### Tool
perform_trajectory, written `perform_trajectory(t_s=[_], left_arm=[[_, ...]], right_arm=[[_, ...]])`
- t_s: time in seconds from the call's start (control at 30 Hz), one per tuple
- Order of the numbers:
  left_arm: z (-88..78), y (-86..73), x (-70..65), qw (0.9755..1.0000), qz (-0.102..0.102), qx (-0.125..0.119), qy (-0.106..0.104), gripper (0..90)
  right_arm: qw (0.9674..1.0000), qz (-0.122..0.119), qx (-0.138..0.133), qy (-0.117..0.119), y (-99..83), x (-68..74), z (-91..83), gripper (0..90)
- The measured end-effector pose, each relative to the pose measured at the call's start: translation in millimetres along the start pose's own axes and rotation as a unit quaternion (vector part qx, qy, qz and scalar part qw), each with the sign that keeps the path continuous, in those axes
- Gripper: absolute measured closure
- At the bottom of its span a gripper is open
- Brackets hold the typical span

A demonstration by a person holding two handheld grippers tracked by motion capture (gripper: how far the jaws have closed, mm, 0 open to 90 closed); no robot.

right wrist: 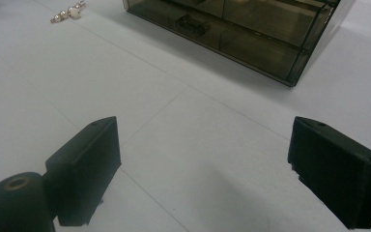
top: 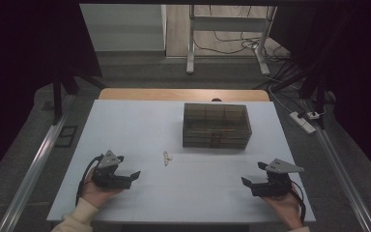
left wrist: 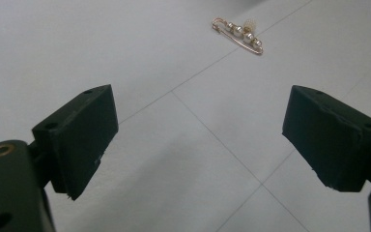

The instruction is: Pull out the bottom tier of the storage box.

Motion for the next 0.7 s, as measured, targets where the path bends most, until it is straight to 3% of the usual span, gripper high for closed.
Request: perform_trajectory(t_s=[0.33, 0.7], left_arm=[[1.5, -0.1, 0.4, 1.0000, 0.001, 0.003, 0.003, 11.6], [2.5, -0.5, -0.3, 1.0000, 0.003, 0.005, 0.000, 11.6]], right_arm=[[0.9997, 0.012, -0.019, 0.008, 3.7, 5.4, -3.9, 12.8], [0.9996, 0.006, -0.029, 0.005, 8.6, 15.1, -3.2, 13.3]])
Point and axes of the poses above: each handheld gripper's, and its own axes: z roughly forward along the jaws, y roughly out of its top, x roughly to its left, the point moved 3 cm from there along z, roughly forward along the jaws, and after that the axes turned 5 degrees about -y, right-handed, at the moved point
